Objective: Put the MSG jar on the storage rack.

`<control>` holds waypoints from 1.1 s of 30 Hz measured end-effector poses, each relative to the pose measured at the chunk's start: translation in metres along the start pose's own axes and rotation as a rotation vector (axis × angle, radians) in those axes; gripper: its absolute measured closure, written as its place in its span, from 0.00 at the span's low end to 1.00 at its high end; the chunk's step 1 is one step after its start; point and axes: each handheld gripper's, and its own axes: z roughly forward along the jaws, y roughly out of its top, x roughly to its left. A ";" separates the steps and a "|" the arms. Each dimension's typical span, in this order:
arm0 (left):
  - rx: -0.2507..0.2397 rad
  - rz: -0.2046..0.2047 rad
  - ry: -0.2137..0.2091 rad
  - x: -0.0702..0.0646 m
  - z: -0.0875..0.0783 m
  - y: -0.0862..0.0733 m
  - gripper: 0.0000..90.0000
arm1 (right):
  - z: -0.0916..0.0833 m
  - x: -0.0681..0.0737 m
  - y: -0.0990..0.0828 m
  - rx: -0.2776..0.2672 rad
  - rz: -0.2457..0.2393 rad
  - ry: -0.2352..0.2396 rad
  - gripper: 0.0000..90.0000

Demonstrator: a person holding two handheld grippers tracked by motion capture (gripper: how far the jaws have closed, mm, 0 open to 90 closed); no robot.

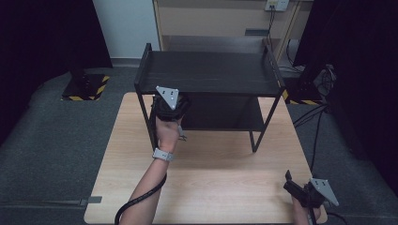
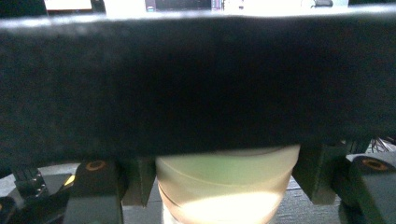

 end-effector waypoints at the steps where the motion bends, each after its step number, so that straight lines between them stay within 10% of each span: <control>1: 0.001 0.002 0.000 0.000 0.001 0.000 0.36 | 0.000 0.000 0.000 0.000 0.000 0.000 0.01; 20: 0.035 -0.037 -0.018 0.013 0.006 0.007 0.36 | 0.000 0.001 0.000 0.003 -0.007 -0.002 0.01; 33: 0.025 -0.023 -0.069 0.012 -0.015 -0.008 0.03 | 0.000 0.001 0.000 0.004 0.003 -0.001 0.01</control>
